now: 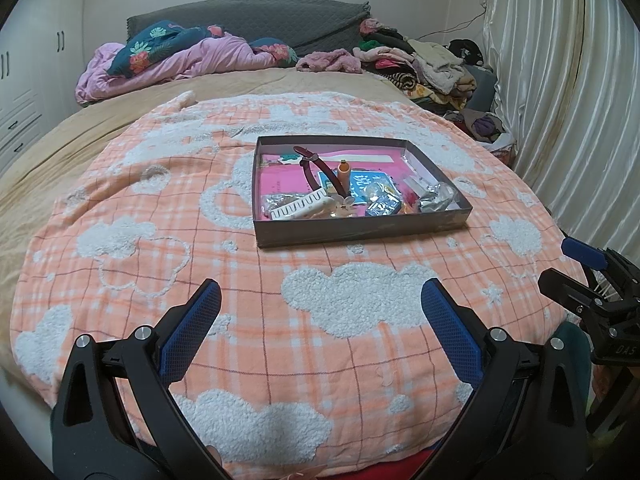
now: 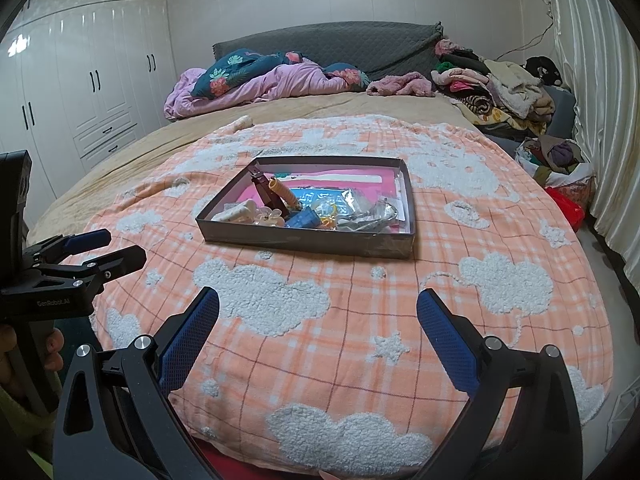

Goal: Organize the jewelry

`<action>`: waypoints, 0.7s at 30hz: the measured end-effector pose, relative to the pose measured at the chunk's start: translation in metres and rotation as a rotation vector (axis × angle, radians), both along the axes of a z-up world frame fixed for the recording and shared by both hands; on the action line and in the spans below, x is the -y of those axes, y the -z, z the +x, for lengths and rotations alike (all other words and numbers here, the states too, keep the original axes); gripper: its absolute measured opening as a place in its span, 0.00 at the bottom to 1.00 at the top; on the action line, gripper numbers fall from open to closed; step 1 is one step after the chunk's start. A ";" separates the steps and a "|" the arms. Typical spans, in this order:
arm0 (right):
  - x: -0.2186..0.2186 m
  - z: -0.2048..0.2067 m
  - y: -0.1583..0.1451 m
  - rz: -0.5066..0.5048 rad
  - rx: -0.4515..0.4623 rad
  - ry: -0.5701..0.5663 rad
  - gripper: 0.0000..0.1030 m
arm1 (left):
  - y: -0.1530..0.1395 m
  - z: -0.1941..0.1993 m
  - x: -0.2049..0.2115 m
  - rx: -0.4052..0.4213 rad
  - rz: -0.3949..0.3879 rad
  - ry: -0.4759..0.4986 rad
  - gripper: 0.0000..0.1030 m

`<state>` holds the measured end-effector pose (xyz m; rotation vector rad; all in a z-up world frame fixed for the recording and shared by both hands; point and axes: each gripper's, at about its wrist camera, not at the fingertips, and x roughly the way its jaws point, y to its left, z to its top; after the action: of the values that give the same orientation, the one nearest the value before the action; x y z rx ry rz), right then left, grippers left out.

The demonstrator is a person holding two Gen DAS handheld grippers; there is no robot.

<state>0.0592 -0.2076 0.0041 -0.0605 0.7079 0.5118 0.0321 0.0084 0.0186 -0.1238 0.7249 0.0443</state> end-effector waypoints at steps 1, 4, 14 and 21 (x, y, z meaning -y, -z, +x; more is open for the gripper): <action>0.000 -0.001 0.001 0.000 0.000 0.001 0.96 | -0.001 0.000 -0.001 0.000 0.000 0.001 0.91; 0.000 -0.001 0.001 -0.001 -0.001 0.002 0.96 | 0.001 0.000 0.001 -0.002 0.000 0.000 0.91; -0.001 -0.001 0.001 -0.001 0.000 0.001 0.96 | 0.000 -0.001 0.001 -0.002 0.002 -0.002 0.91; -0.001 -0.001 0.000 -0.004 0.001 0.005 0.96 | -0.001 -0.002 -0.002 -0.003 0.001 -0.002 0.91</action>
<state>0.0579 -0.2068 0.0042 -0.0628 0.7075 0.5053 0.0302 0.0102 0.0200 -0.1230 0.7280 0.0468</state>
